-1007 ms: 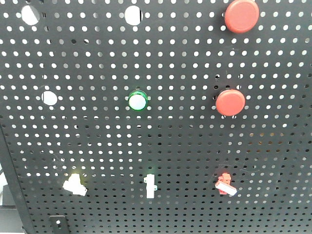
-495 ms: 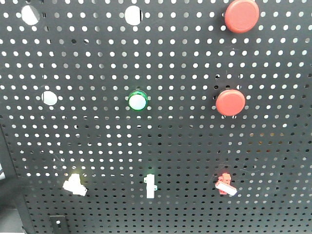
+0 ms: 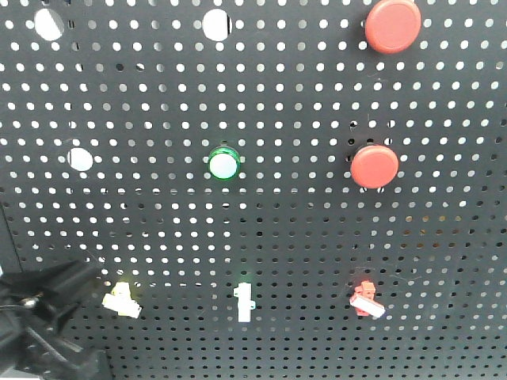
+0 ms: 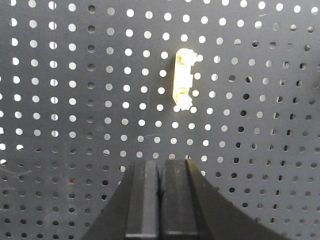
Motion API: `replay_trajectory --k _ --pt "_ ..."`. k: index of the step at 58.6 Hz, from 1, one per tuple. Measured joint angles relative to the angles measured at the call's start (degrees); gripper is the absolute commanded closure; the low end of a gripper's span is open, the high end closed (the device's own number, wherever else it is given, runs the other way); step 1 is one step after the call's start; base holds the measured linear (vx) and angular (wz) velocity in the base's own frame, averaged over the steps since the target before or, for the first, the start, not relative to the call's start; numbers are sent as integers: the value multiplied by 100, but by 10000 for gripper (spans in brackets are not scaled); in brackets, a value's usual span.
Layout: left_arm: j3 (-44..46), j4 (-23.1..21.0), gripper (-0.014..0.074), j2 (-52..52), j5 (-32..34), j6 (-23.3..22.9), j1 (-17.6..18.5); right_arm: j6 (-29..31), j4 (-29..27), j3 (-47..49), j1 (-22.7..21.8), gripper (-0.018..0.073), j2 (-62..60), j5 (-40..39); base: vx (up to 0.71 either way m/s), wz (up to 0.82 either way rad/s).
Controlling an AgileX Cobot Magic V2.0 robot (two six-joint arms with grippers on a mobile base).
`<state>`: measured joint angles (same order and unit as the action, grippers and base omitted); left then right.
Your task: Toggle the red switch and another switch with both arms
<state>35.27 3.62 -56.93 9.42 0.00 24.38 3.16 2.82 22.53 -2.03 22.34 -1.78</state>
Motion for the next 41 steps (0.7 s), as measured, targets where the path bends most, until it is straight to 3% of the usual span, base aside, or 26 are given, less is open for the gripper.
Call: replay_trajectory --k 41 --pt "219 0 594 -240 -428 0 0 0 0 0 0 566 0 5 0 0"
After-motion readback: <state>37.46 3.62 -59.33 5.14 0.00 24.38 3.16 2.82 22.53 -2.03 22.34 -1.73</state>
